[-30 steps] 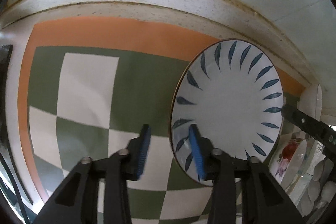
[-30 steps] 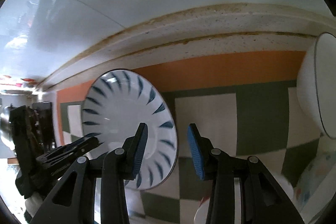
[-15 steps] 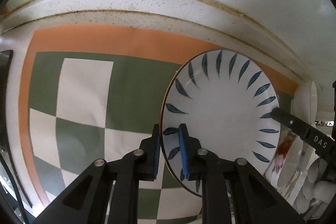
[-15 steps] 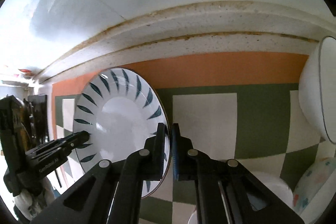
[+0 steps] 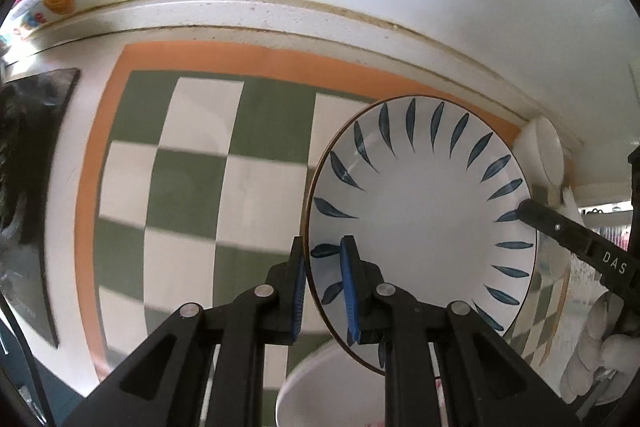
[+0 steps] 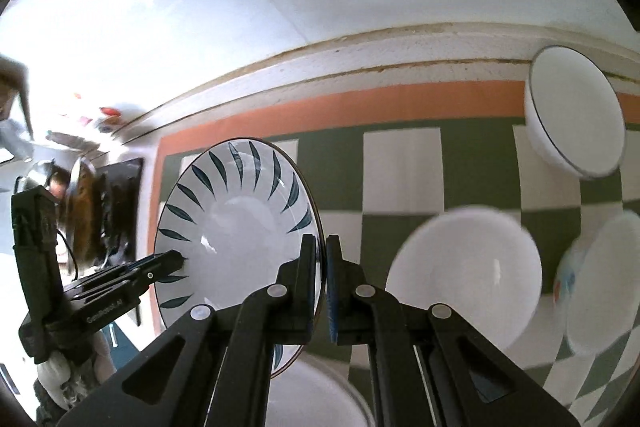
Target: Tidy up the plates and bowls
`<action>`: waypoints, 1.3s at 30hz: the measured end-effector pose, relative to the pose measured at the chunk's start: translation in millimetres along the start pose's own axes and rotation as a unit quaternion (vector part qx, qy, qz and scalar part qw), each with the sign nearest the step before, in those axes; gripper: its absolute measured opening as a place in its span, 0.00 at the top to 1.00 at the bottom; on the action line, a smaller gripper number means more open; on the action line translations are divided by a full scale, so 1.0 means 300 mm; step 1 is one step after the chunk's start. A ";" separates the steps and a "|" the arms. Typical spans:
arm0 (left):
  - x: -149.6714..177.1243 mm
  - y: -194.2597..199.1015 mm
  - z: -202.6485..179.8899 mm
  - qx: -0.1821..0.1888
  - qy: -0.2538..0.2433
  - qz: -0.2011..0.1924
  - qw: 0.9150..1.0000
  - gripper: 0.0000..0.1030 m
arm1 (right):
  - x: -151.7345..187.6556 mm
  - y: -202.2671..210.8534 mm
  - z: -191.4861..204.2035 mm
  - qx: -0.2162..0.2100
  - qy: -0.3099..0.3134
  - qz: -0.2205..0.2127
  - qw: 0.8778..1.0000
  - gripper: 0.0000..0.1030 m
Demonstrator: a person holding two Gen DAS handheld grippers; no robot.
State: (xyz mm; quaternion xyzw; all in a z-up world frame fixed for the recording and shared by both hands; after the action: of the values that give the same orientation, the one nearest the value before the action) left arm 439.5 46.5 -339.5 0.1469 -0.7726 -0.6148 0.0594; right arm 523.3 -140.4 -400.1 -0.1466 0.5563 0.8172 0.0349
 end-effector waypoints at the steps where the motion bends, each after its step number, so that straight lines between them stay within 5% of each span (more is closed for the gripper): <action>1: 0.028 0.022 0.006 0.000 0.001 -0.004 1.000 0.86 | 0.033 0.028 0.010 -0.003 0.003 -0.004 1.000 0.94; 17: 0.372 0.102 0.006 0.003 0.024 -0.008 1.000 0.86 | 0.447 0.208 0.086 -0.026 0.033 -0.002 0.999 0.94; 29: 0.508 -0.014 0.096 -0.011 0.016 0.033 0.999 0.86 | 0.678 0.074 0.082 -0.018 0.007 0.037 0.999 0.94; 39: 0.529 -0.115 0.109 -0.021 -0.003 0.053 0.998 0.86 | 0.746 -0.024 0.044 0.005 -0.022 0.040 0.999 0.94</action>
State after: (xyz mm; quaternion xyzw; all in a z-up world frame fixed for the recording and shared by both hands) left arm 285.0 22.4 -394.6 0.1025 -0.7668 -0.6268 0.0932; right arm 308.6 -149.2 -464.6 -0.1058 0.5648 0.8183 0.0151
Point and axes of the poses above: each gripper's, at about its wrist camera, not at the fingertips, and y roughly against the way its jaws point, z to its left, x to its underside, the point moved 7 cm from there along -y, roughly the way its jaws point, and after that the axes turned 11 degrees about y, right-handed, at the moved point
